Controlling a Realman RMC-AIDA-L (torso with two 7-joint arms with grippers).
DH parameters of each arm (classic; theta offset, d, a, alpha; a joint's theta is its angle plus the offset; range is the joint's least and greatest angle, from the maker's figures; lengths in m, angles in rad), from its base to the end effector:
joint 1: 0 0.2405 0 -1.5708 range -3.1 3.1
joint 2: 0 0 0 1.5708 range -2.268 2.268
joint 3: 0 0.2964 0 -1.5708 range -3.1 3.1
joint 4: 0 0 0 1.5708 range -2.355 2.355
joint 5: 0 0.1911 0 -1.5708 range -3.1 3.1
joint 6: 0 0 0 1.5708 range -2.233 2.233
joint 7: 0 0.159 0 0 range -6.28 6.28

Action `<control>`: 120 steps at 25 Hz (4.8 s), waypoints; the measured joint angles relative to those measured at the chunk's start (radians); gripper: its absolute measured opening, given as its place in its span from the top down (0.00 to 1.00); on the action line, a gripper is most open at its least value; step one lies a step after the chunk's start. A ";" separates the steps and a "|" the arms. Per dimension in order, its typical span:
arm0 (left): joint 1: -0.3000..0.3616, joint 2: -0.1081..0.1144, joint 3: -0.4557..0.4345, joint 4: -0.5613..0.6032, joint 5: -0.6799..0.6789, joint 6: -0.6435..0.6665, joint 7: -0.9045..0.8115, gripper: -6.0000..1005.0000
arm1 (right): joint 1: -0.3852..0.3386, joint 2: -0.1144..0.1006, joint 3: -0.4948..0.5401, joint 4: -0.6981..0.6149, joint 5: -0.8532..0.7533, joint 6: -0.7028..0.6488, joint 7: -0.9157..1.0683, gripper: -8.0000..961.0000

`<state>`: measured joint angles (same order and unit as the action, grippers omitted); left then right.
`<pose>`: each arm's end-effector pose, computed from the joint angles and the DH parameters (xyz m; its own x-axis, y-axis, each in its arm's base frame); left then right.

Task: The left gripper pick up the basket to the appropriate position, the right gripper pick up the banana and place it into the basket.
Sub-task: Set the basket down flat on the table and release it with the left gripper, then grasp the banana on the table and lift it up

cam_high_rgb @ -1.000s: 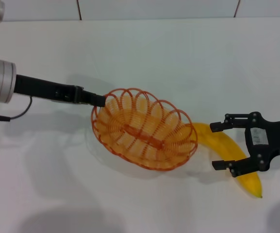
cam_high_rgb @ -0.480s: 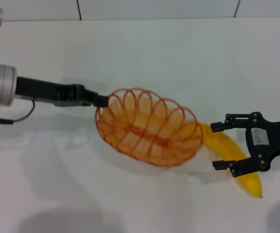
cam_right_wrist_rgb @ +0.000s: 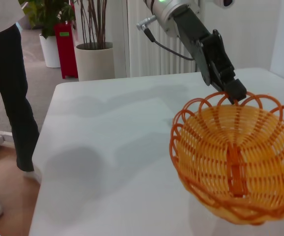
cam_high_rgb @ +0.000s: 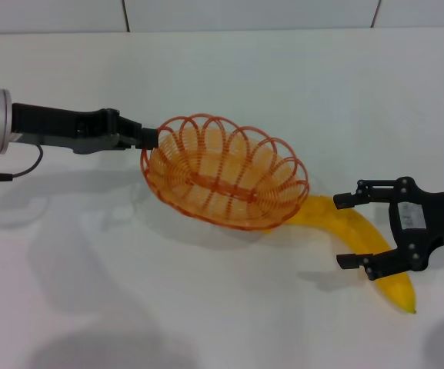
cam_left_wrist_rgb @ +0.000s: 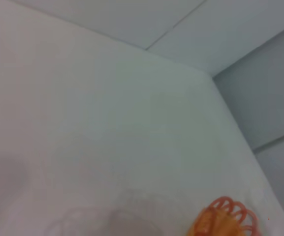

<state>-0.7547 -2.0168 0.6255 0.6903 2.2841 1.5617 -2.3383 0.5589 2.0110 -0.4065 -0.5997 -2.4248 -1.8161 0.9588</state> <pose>-0.2408 0.3943 -0.0125 0.3488 0.8858 0.3060 0.9139 -0.3939 0.0983 0.3092 0.2985 -0.0119 0.9357 -0.0848 -0.3424 -0.1269 -0.9866 -0.1023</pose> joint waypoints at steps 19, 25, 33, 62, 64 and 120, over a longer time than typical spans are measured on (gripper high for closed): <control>-0.014 -0.002 0.011 -0.046 0.047 -0.053 -0.038 0.87 | 0.006 0.003 0.000 0.000 0.002 0.000 0.000 0.08; -0.019 -0.001 0.008 -0.047 0.061 -0.055 -0.039 0.85 | 0.007 0.003 0.000 0.000 0.001 0.000 0.000 0.08; -0.025 -0.005 0.005 -0.048 0.084 -0.059 -0.042 0.82 | 0.007 0.003 0.000 0.000 0.001 0.000 0.001 0.08; 0.096 -0.007 -0.002 0.270 0.052 0.034 0.199 0.26 | -0.005 0.000 0.008 0.000 0.012 0.000 0.003 0.08; 0.136 -0.011 0.000 0.330 0.021 0.046 0.305 0.20 | -0.006 0.000 0.008 0.000 0.020 0.000 0.003 0.08; 0.311 -0.022 -0.224 -0.200 -0.194 -0.017 1.421 0.14 | -0.008 0.010 -0.267 -0.562 -0.056 -0.056 0.490 0.08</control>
<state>-0.4439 -2.0386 0.4019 0.4908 2.0899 1.5447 -0.9172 0.5506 2.0210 -0.6733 -1.1621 -2.4806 -1.8720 1.4489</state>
